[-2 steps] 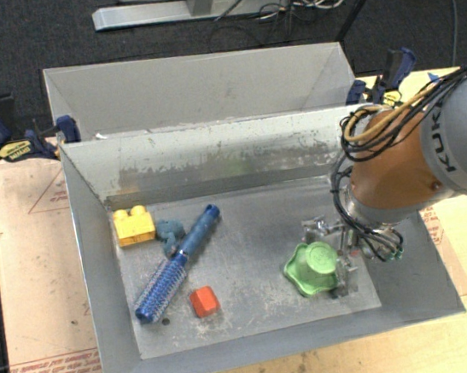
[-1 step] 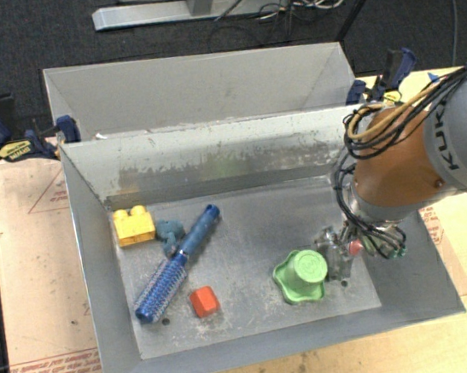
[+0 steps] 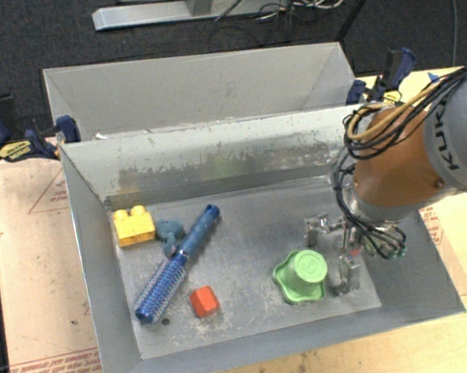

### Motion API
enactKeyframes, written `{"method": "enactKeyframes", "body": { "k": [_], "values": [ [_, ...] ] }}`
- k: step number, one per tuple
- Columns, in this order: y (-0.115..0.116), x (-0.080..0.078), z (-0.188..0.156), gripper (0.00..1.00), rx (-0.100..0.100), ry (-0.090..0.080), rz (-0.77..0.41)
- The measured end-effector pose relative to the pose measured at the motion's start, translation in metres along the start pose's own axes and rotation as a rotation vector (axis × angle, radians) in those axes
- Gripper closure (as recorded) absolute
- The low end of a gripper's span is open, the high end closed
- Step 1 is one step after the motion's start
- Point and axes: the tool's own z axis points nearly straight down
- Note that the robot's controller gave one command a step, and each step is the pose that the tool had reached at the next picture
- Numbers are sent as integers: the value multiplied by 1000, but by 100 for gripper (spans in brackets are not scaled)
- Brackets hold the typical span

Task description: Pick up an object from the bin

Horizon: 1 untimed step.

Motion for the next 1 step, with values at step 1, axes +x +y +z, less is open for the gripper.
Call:
{"method": "enactKeyframes", "body": {
  "k": [1],
  "values": [
    [51,23,0,0,-2,1,-161]
  ]
}}
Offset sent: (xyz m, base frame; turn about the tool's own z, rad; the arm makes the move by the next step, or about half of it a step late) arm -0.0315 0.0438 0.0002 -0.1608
